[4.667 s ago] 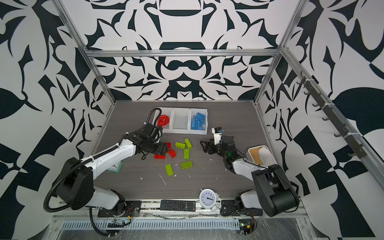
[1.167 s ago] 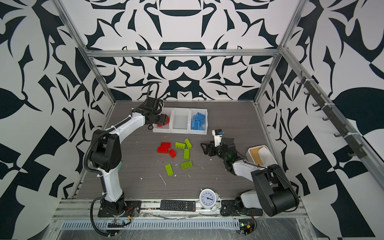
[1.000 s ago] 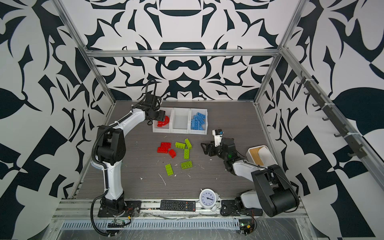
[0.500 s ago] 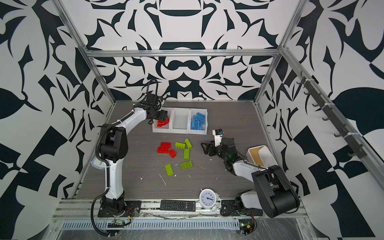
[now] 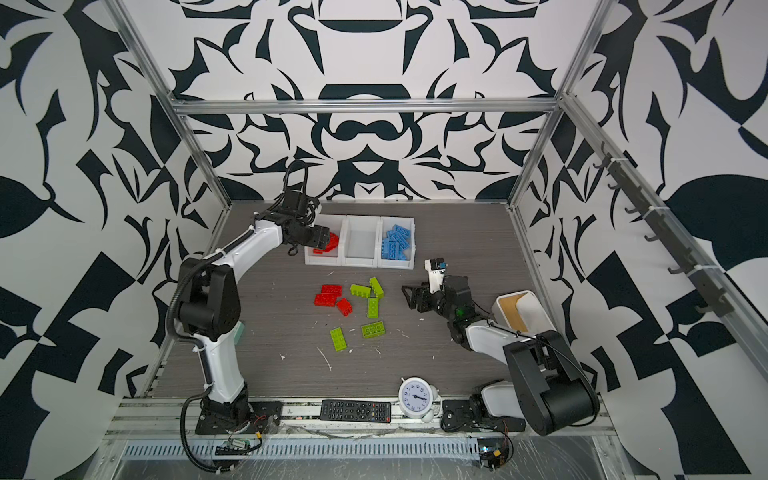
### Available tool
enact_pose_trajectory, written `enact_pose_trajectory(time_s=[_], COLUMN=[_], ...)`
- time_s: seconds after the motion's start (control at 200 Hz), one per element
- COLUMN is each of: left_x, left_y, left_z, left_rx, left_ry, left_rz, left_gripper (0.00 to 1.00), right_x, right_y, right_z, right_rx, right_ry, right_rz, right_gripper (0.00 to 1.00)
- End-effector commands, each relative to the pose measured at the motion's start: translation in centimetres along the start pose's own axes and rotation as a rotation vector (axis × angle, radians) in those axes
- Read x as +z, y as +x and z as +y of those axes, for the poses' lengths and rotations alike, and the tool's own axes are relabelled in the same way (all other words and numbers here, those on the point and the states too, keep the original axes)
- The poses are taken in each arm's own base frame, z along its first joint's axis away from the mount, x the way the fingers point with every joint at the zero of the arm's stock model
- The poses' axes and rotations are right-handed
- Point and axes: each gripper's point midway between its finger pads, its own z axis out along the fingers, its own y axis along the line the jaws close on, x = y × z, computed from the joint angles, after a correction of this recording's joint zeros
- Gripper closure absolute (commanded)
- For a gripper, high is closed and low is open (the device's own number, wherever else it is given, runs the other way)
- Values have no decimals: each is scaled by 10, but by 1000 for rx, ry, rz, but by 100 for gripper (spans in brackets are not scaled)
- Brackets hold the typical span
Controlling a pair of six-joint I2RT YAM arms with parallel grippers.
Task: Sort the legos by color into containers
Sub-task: 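Move the open left gripper back over the remaining red bricks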
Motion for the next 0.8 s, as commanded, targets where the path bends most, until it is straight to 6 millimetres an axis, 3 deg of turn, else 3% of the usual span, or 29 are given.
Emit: enact_pose_trajectory(time_s=[0.0,0.22,0.45,0.64,0.795], left_x=[-31,-58,-74,-66,-55], left_y=[28,97,137,168,180], left_z=[-15,-42,-83,-111,-123], left_rx=[-8,-33,-148,-208,-196], left_ry=[4,4,81,150,154], left_rz=[23,76,104,162,193], left_gripper=[18,16,16,16,16], right_x=[1,3,7,6,7], right_y=[-19,-17,-15,-16,-15], right_z=[10,9,9,9,11], right_rx=[-29,-25,-20,-18,-19], right_ry=[-27,-27,-30,-33,-44], right_rz=[-46,-37,-24,-26,-24], right_gripper=[20,20,20,20,20])
